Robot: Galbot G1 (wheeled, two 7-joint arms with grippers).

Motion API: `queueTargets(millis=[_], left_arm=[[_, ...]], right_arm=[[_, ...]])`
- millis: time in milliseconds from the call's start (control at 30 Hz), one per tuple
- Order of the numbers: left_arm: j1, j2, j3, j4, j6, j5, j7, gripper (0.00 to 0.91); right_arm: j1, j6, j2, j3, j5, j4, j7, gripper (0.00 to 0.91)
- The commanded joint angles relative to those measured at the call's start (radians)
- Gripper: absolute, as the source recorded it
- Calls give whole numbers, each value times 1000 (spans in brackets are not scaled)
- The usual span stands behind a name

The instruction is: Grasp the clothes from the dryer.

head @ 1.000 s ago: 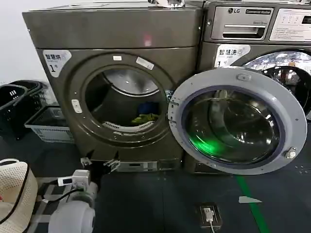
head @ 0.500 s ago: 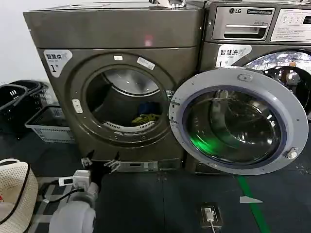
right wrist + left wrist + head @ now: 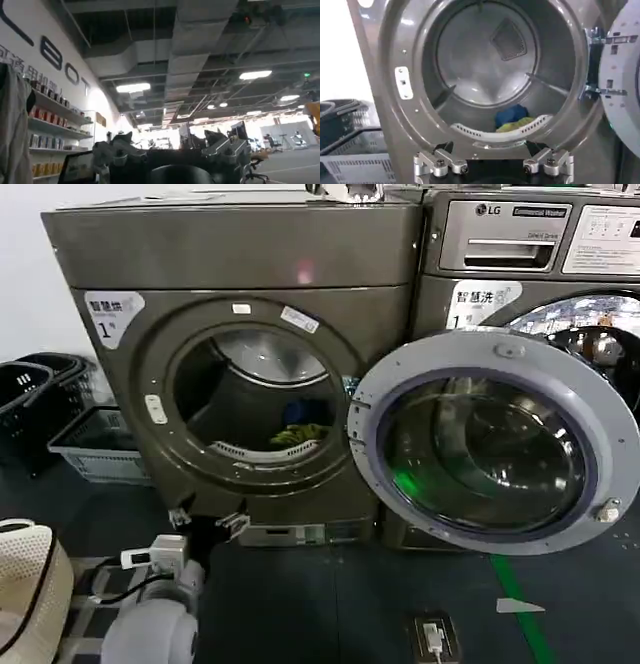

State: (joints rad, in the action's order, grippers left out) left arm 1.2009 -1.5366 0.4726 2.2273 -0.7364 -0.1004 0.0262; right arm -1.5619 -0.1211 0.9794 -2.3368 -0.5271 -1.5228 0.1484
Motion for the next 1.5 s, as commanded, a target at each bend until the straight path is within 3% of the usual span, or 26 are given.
queueTargets(millis=[33, 1500], left_arm=[[2, 5, 3, -1, -49, 4, -3, 907], [1, 2, 0, -8, -49, 13, -3, 907]], right_arm=[[-5, 1, 1, -4, -2, -1, 1, 907], [-12, 5, 8, -9, -14, -14, -1, 907]])
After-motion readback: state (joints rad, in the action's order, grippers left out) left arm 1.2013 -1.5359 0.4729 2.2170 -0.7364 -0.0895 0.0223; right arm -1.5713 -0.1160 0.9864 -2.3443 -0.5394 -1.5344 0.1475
